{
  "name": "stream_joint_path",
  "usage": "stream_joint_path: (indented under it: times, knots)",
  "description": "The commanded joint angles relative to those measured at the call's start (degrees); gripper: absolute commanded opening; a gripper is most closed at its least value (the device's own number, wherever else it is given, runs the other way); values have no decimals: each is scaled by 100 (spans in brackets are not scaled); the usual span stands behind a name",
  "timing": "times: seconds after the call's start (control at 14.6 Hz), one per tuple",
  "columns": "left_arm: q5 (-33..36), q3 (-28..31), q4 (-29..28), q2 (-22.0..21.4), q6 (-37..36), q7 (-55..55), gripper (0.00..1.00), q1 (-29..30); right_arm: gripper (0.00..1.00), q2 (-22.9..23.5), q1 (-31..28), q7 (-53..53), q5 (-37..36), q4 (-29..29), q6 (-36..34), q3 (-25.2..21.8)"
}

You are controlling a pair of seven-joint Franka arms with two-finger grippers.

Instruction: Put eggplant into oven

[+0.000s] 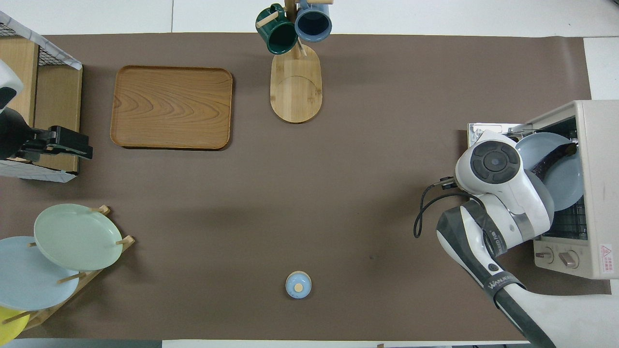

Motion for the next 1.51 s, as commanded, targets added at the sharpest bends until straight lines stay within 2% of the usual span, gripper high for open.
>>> stream_joint_path:
  times: [0.0, 0.34, 0.68, 1.03, 1.16, 1.3, 1.44]
  knots:
    - [47, -37, -97, -112, 66, -11, 100, 55, 0, 20, -249, -559, -377, 795, -561, -115]
    - [47, -37, -97, -112, 66, -11, 100, 47, 0, -419, -626, -1314, 440, 928, -1046, -133]
    - [47, -37, -88, -112, 66, -11, 100, 55, 0, -796, -934, -1913, 555, 928, -1380, -159]
    - [47, -37, -97, -112, 66, -11, 100, 47, 0, -1052, -1251, -2642, 1196, 955, -1582, -177]
    - [47, -37, -97, -112, 66, -11, 100, 55, 0, -1105, -1242, -2696, 1442, 1348, -2141, -212]
    - [47, -37, -97, -112, 66, -11, 100, 55, 0, -982, -1146, -2670, 1584, 2181, -3063, -159]
    - [47, -37, -97, -112, 66, -11, 100, 55, 1, -903, -1119, -2643, 1706, 2702, -3602, -133]
